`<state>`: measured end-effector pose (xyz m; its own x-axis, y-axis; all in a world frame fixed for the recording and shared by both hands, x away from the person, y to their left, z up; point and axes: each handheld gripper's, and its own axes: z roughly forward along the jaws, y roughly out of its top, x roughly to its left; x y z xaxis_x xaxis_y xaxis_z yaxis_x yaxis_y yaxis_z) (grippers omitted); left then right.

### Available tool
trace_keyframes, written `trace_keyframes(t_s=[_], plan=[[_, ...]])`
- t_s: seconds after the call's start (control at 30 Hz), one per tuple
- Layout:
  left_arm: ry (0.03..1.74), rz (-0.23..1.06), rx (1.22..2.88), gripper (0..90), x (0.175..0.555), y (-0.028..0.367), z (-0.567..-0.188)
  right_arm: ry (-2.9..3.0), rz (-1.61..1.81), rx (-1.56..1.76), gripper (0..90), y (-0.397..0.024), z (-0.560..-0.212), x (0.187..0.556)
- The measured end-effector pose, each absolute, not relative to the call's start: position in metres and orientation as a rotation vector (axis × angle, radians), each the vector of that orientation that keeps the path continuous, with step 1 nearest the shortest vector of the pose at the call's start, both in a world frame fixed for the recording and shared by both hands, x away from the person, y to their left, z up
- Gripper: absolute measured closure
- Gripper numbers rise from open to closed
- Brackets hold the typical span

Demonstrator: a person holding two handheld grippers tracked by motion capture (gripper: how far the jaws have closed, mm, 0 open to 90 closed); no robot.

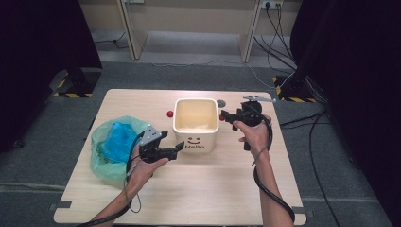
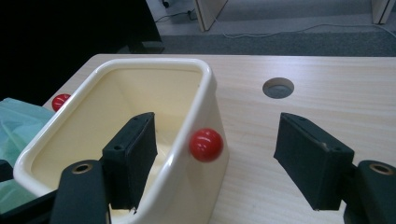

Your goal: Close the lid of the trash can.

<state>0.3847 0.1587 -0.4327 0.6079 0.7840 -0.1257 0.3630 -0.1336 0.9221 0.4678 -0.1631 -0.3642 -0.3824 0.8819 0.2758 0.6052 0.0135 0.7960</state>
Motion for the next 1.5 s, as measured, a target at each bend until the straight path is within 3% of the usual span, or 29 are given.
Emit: trace_keyframes(t_s=[0.67,1.5], plan=[[0.921,0.452,1.824,18.3,0.358,0.171,-0.46,1.983,1.237,1.523,27.8,-0.206,-0.41,0.422],[0.892,0.442,1.961,18.2,0.335,0.18,-0.496,2.049,1.175,1.538,22.6,-0.218,-0.46,0.379]])
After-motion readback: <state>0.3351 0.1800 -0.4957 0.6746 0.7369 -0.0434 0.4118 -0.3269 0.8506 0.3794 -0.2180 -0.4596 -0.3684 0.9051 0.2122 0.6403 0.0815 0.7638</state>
